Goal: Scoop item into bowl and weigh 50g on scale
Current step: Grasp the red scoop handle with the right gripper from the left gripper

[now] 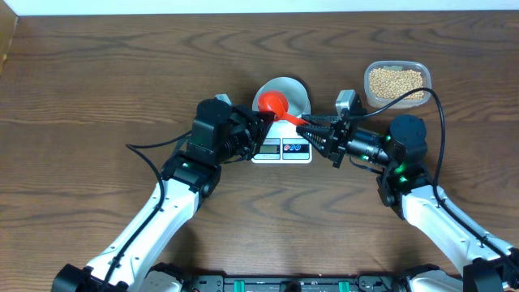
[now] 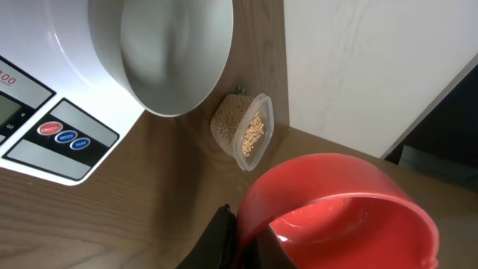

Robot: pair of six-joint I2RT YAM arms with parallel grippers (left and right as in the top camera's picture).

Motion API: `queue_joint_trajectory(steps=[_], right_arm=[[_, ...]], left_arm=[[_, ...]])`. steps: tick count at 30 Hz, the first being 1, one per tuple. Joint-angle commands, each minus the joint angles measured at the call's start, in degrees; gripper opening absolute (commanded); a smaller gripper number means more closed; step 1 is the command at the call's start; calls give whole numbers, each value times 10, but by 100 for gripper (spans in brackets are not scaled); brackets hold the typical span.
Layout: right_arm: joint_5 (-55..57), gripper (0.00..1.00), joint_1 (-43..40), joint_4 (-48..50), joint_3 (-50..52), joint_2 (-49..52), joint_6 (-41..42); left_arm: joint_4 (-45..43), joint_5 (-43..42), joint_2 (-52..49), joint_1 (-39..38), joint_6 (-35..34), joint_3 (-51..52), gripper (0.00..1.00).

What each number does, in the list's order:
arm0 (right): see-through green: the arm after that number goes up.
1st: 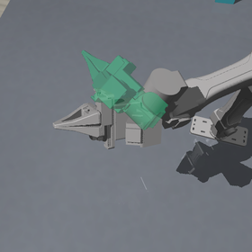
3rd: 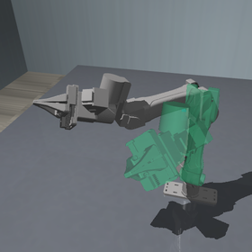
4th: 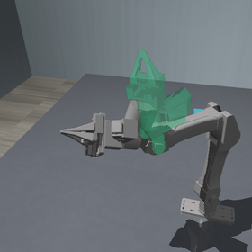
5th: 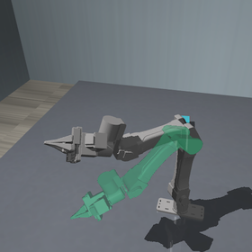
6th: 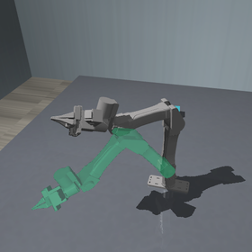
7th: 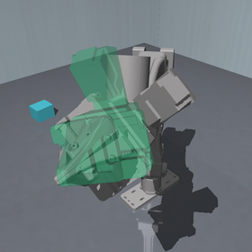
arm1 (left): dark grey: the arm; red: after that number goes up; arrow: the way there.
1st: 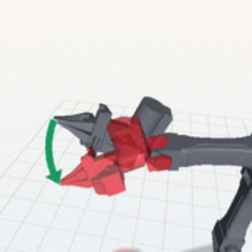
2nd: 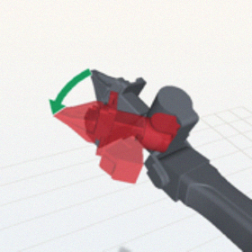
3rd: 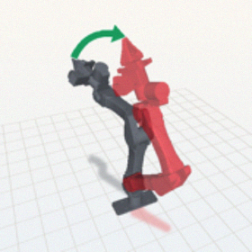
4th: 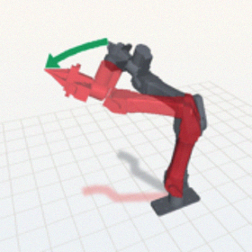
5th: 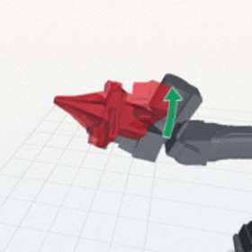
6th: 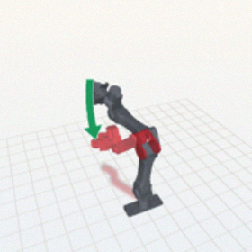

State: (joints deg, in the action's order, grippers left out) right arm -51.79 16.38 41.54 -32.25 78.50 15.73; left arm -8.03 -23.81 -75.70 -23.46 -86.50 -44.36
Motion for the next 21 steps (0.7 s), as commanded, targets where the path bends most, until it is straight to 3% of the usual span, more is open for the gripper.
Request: queue_joint_trajectory(steps=[1, 13, 21], right_arm=[[3, 26, 5, -2, -10, 4, 1], [7, 7, 5, -2, -10, 4, 4], [7, 4, 5, -2, -10, 4, 8]], left_arm=[[-5, 5, -2, -1, 14, -7, 7], [-5, 5, -2, -1, 14, -7, 7], [-4, 5, -2, -1, 14, -7, 7]])
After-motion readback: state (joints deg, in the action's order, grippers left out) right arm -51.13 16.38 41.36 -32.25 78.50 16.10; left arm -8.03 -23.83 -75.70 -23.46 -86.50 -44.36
